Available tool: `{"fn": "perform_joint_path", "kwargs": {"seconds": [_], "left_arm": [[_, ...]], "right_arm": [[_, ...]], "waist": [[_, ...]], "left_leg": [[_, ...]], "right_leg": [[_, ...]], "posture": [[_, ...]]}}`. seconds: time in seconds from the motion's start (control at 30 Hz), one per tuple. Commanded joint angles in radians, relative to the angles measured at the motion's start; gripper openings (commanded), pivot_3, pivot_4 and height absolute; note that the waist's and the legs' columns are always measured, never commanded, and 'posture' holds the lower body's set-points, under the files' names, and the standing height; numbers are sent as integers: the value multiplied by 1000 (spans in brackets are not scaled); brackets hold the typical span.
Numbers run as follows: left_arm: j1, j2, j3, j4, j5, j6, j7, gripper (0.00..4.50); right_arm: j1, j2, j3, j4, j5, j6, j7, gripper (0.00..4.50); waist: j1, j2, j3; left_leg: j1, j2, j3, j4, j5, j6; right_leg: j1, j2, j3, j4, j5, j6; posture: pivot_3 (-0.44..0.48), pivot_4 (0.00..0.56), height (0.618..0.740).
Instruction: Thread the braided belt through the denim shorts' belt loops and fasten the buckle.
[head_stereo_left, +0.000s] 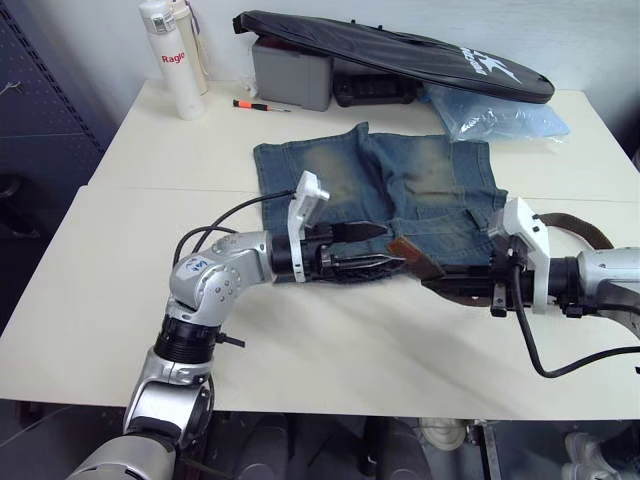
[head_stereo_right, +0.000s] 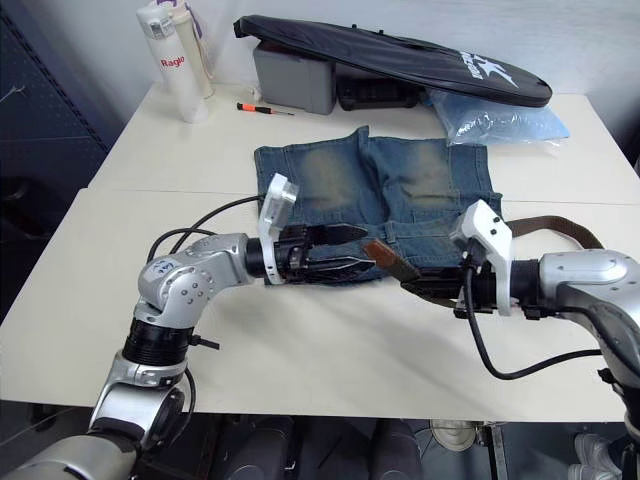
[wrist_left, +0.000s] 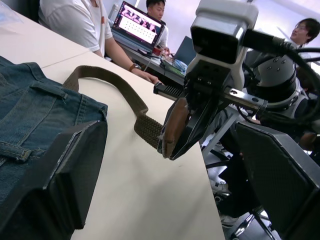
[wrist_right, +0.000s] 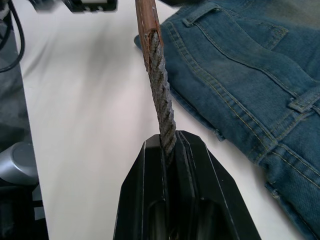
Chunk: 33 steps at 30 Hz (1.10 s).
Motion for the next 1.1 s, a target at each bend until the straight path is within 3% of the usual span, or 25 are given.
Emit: {"fn": "perform_joint_path", "kwargs": {"seconds": [0.03,0.23,0.3,0.47,0.5,0.57,0.63,0.83,1.0,1.1], "left_arm": [[-40,-13,-26,7,20,-39,-47,3233],[-75,-28,-38,55,43,-62,-82,497],[-82,-30,-41,68,46,-71,-101,27],[-98,-33,-43,94,45,-77,-135,27],[-102,-36,-42,100,41,-71,-141,0],[-114,-41,-46,113,37,-61,-149,0],[-129,-53,-51,132,41,-52,-147,0],[-222,-166,7,267,17,4,-44,0],[-303,-283,117,379,-26,15,65,0],[-344,-358,193,440,-55,25,140,0]], "right_arm": [[-8,-11,-46,-44,40,9,-13,0],[-1,-17,-52,-54,60,16,-27,0],[0,-17,-54,-56,65,22,-31,0],[7,-7,-78,-47,101,72,-74,0],[9,0,-89,-41,102,82,-94,674],[17,1,-107,-30,101,91,-112,1026],[40,-6,-145,-22,107,93,-117,1967],[151,-1,-518,32,117,118,-149,4472],[161,132,-732,-6,270,135,-296,4472],[208,267,-816,-61,553,113,-513,4472]], "waist": [[0,0,0],[-1,0,0],[-1,0,0],[-2,0,0],[-1,0,0],[-1,0,0],[0,0,0],[13,0,0],[25,-1,0],[24,-1,0]], "left_leg": [[0,0,0,0,0,0],[0,0,0,0,0,0],[0,0,0,0,0,0],[0,0,0,0,0,0],[0,0,0,0,0,0],[0,0,0,0,0,0],[0,0,0,1,0,0],[-1,0,0,1,0,1],[-2,0,0,4,-1,2],[-2,1,0,3,-1,2]], "right_leg": [[0,0,0,0,0,0],[0,0,0,0,0,0],[0,0,0,0,0,0],[0,0,0,0,0,0],[0,0,0,0,0,0],[0,0,0,0,0,0],[0,0,0,0,0,0],[0,0,0,0,0,0],[0,0,0,-1,2,1],[0,1,0,-1,2,0]], "posture": [[0,150,740],[0,150,740],[0,150,740],[0,150,740],[0,150,740],[0,150,740],[0,150,740],[0,150,740],[0,150,740],[0,150,740]]}}
